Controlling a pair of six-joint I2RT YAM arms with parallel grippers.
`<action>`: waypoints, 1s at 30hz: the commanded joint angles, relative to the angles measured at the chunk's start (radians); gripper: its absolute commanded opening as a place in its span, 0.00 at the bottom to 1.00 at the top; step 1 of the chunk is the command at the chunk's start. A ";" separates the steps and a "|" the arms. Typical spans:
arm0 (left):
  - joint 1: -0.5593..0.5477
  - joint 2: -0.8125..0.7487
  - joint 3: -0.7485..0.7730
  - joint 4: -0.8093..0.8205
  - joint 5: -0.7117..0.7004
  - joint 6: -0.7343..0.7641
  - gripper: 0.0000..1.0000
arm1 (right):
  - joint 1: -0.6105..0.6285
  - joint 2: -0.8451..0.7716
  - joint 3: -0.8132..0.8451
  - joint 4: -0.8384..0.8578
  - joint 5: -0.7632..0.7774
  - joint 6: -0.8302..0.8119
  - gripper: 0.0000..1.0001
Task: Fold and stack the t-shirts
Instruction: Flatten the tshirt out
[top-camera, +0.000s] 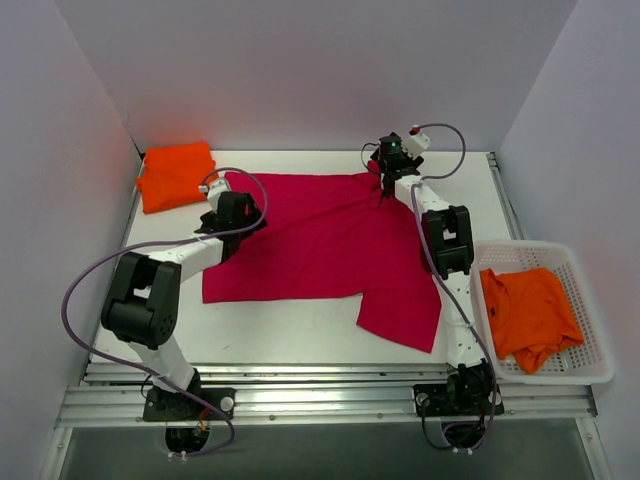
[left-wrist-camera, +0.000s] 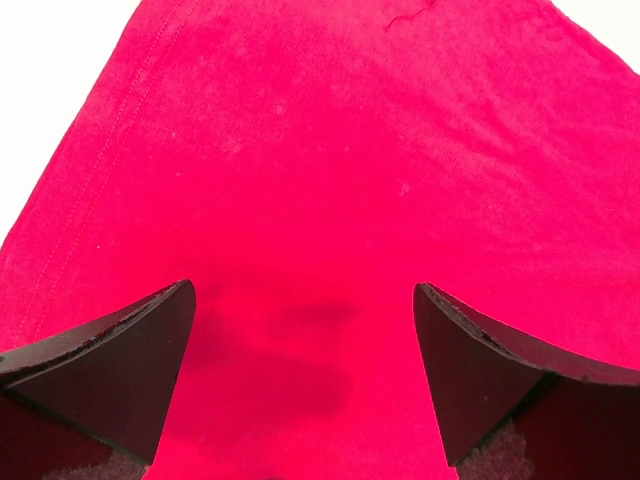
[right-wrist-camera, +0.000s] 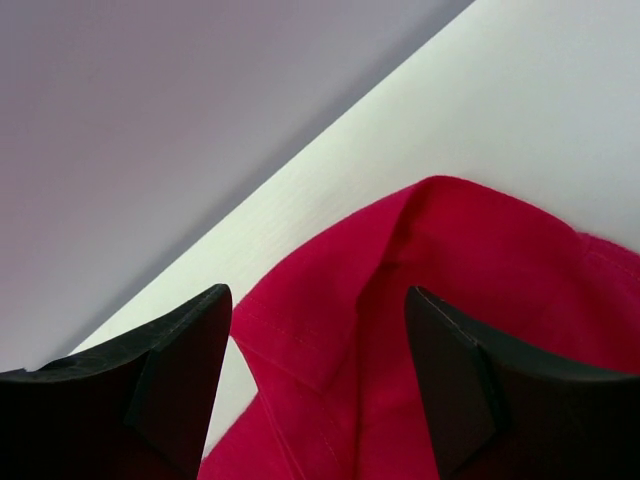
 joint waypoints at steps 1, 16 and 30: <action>0.003 0.020 0.030 0.047 0.003 0.017 1.00 | -0.008 0.032 0.055 0.014 -0.004 -0.008 0.66; 0.003 0.077 0.064 0.055 0.011 0.025 1.00 | -0.020 0.108 0.122 0.023 -0.028 0.018 0.68; 0.005 0.112 0.084 0.061 0.012 0.028 1.00 | -0.016 0.185 0.202 0.053 -0.063 0.050 0.66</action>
